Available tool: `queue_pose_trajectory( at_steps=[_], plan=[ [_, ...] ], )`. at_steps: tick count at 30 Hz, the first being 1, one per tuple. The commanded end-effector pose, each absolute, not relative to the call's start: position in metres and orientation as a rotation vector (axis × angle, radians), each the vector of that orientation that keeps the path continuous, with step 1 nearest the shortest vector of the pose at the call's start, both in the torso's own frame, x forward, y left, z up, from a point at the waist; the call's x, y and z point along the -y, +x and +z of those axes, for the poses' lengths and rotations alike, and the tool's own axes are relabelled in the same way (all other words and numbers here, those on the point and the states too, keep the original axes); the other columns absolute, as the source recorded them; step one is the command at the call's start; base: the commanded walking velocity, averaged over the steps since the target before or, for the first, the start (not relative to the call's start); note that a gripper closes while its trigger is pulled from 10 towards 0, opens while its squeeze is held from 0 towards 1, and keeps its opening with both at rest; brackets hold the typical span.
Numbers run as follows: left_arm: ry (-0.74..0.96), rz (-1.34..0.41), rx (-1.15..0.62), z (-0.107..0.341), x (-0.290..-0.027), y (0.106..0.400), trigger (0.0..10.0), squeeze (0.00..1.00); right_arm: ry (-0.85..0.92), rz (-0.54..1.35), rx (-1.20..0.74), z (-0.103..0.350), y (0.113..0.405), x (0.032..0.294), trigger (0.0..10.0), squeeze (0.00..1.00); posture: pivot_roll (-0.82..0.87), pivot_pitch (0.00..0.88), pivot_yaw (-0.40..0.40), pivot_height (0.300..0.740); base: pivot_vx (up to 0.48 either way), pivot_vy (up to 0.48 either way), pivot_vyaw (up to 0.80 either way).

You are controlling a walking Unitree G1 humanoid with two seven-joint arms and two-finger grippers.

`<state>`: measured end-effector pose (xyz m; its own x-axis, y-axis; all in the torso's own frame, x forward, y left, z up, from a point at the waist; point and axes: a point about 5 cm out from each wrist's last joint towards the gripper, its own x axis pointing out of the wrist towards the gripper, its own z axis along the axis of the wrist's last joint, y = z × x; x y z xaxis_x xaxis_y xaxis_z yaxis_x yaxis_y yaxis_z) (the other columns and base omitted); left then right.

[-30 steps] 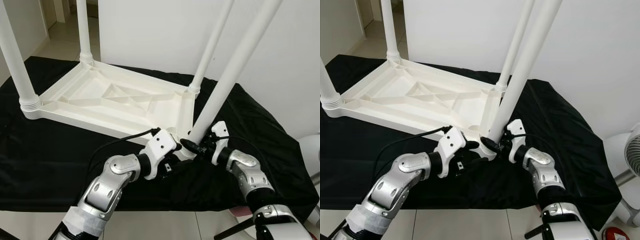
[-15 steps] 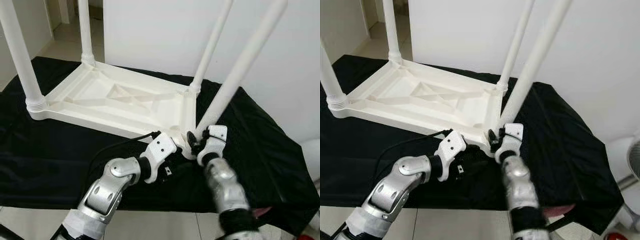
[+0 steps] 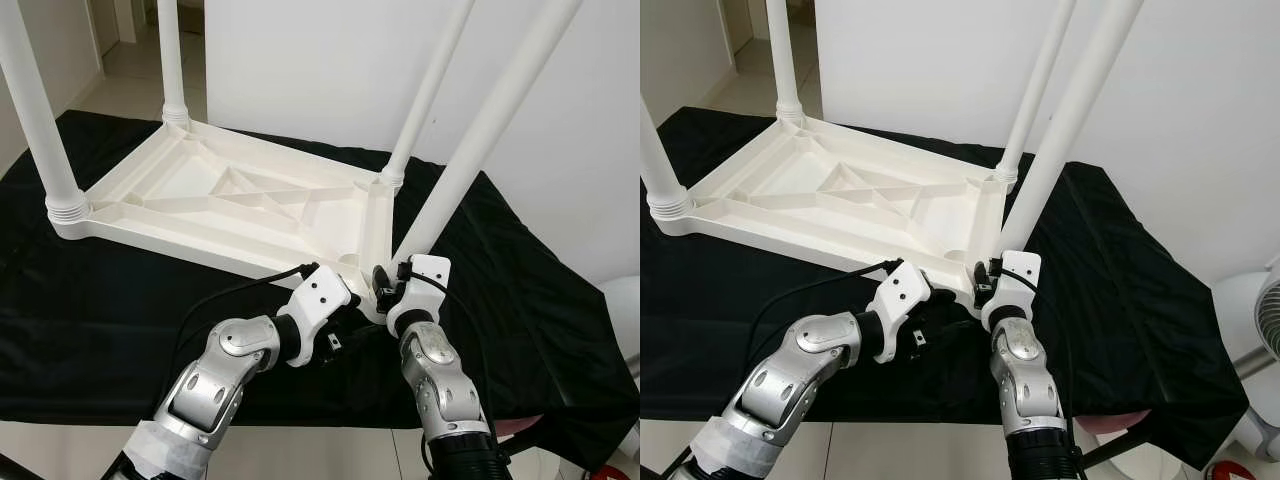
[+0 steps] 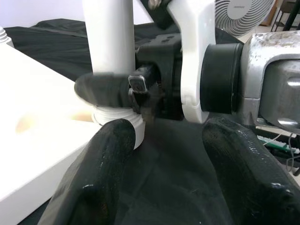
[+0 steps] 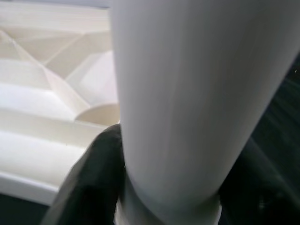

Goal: Building children table

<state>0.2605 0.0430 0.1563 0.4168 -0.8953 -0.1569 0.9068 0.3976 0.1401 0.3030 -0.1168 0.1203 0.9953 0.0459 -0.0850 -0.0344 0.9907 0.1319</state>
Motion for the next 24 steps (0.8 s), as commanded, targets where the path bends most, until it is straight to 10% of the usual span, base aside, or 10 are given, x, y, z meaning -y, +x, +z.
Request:
queue_pose_trajectory(
  at_steps=[1,13,14,24],
  plan=[
    [0.222,-1.098,-0.053,0.157,-0.041,0.260,10.0,0.00,0.142,0.049,-0.178,0.102,0.295,0.115,10.0,1.00,0.01,0.000,-0.167,0.740,0.000,0.000,0.00],
    [0.221,-1.092,-0.055,0.157,-0.041,0.261,10.0,0.00,0.116,0.183,-0.071,0.116,0.299,0.136,10.0,1.00,0.01,0.000,-0.168,0.740,0.000,0.000,0.00],
    [0.222,-1.090,-0.055,0.157,-0.041,0.261,10.0,0.00,0.092,0.216,-0.055,0.117,0.301,0.142,10.0,0.00,0.01,0.000,-0.164,0.740,0.000,0.000,0.00],
    [0.225,-1.077,-0.056,0.159,-0.044,0.263,10.0,0.00,-0.073,0.540,-0.038,0.124,0.315,0.168,10.0,0.00,0.02,0.000,-0.163,0.740,0.000,0.000,0.00]
  ],
)
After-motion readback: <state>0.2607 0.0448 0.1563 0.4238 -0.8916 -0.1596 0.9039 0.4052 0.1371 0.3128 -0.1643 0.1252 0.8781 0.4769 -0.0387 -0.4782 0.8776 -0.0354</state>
